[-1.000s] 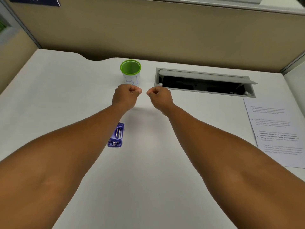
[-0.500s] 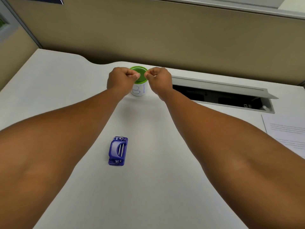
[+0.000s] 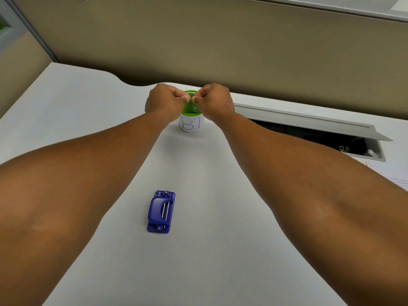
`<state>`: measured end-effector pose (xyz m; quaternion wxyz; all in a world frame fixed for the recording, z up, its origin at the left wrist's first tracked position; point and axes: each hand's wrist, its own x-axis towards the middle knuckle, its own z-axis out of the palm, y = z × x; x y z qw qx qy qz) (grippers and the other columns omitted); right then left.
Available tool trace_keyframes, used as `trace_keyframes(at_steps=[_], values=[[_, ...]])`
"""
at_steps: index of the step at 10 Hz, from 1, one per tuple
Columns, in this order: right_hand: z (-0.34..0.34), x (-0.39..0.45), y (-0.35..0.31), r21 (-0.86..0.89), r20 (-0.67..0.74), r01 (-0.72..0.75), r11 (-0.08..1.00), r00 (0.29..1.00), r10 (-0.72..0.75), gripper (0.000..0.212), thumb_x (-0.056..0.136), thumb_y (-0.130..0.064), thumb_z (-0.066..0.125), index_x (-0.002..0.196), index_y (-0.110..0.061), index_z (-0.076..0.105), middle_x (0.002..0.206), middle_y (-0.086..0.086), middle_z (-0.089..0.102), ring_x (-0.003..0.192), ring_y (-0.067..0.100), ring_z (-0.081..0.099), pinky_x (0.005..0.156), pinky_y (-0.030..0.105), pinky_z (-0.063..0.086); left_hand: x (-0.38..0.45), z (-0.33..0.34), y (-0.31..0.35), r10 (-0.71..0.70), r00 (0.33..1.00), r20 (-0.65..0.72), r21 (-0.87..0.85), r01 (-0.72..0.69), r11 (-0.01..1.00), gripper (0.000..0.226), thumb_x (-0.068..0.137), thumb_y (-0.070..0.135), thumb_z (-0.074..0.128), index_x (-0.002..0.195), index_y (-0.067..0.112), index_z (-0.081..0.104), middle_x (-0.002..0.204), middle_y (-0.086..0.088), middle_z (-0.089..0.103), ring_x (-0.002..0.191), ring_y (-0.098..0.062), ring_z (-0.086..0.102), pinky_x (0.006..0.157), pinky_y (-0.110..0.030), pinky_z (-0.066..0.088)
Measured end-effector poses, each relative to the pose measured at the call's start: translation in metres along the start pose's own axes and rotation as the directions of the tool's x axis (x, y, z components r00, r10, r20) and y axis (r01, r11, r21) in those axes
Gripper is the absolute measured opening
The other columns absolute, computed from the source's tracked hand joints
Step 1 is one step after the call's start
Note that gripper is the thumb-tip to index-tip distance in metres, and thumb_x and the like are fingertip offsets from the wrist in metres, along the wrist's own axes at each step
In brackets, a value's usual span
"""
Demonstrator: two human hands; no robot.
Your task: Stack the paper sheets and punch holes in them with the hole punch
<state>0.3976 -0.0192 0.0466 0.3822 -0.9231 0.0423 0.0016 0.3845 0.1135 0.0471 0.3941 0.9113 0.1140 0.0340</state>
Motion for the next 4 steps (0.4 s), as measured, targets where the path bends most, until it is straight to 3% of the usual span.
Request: trace_keyframes(at_steps=[2,4], values=[[-0.001,-0.008,-0.002,-0.059,0.05,0.051,0.997,0.998,-0.048,0.035,0.091,-0.014,0.049,0.115,-0.026,0.072,0.121,-0.001,0.068,0.107,0.022,0.062,0.089,0.032,0.053,-0.004,0.0,0.001,-0.023,1.0,-0.016,-0.018,0.023,1.0,0.021,0.089,0.028,0.066,0.106,0.022,0.077,0.11,0.003,0.074,0.102,-0.019,0.066,0.091,-0.031,0.053],[-0.009,-0.022,0.003,-0.02,-0.065,0.082,0.996,0.994,-0.083,0.029,0.095,-0.022,0.051,0.117,-0.022,0.069,0.122,0.003,0.064,0.12,0.026,0.049,0.093,0.041,0.048,-0.019,0.002,0.009,-0.007,0.999,-0.054,-0.009,0.007,1.0,0.026,0.094,0.029,0.057,0.114,0.022,0.073,0.117,0.002,0.071,0.107,-0.02,0.064,0.093,-0.034,0.053]])
